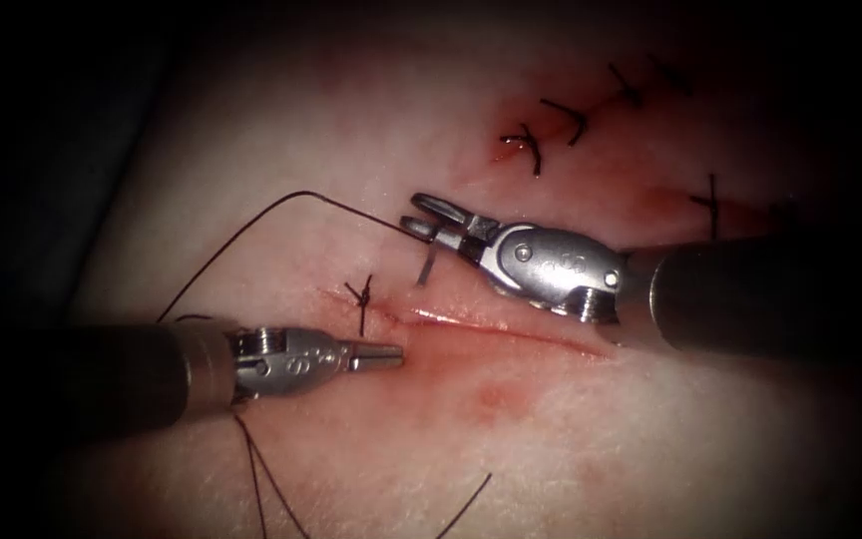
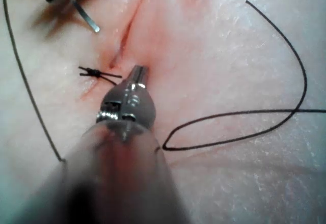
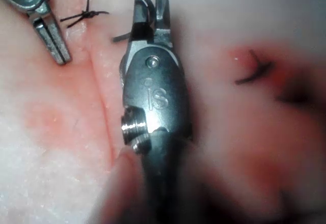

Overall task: Wound Closure
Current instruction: Mistakenly dropped the needle

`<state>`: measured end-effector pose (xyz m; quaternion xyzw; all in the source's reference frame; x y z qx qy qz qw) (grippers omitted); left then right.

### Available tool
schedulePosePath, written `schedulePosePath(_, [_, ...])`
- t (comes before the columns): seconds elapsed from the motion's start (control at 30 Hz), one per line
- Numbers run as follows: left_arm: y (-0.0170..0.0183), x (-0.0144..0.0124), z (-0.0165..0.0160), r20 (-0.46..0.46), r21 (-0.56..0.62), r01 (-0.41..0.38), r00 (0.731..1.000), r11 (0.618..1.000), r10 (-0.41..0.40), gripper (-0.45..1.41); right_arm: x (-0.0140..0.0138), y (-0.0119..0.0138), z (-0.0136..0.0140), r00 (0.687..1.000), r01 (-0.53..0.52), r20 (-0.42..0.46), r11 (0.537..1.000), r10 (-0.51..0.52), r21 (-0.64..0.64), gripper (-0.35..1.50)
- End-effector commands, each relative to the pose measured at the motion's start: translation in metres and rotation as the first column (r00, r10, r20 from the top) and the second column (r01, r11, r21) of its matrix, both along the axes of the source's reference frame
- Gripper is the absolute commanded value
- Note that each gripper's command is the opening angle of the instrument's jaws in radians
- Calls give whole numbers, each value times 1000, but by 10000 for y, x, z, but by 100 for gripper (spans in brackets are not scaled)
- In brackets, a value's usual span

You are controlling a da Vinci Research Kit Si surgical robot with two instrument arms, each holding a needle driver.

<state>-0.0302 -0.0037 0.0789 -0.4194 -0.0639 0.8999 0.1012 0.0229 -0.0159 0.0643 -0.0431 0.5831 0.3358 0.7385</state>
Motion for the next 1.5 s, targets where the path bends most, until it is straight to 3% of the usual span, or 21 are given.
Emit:
schedulePosePath(0.03, [-3,-6,6,0,0,1,1000,1000,-1,-45,12,-1,11,1000,5,-31,998,-3,63,-35])
schedulePosePath(0.23, [-3,-7,4,-1,1,2,1000,1000,-2,-45,11,3,24,997,12,-73,982,2,189,-35])
schedulePosePath(0.47, [-2,-7,-4,-2,7,4,1000,1000,-4,-45,16,-12,36,994,38,-113,953,-4,300,-35])
schedulePosePath(0.83, [6,-3,-10,2,19,2,1000,1000,-2,-45,28,-44,27,989,77,-147,909,-18,410,-35])
schedulePosePath(1.03, [8,-2,-8,3,20,1,1000,1000,-1,-45,32,-53,25,980,103,-201,850,4,516,-35])
schedulePosePath(1.5, [11,5,-9,6,23,-4,1000,1000,4,-45,45,-89,18,967,180,-253,816,-43,549,-35])
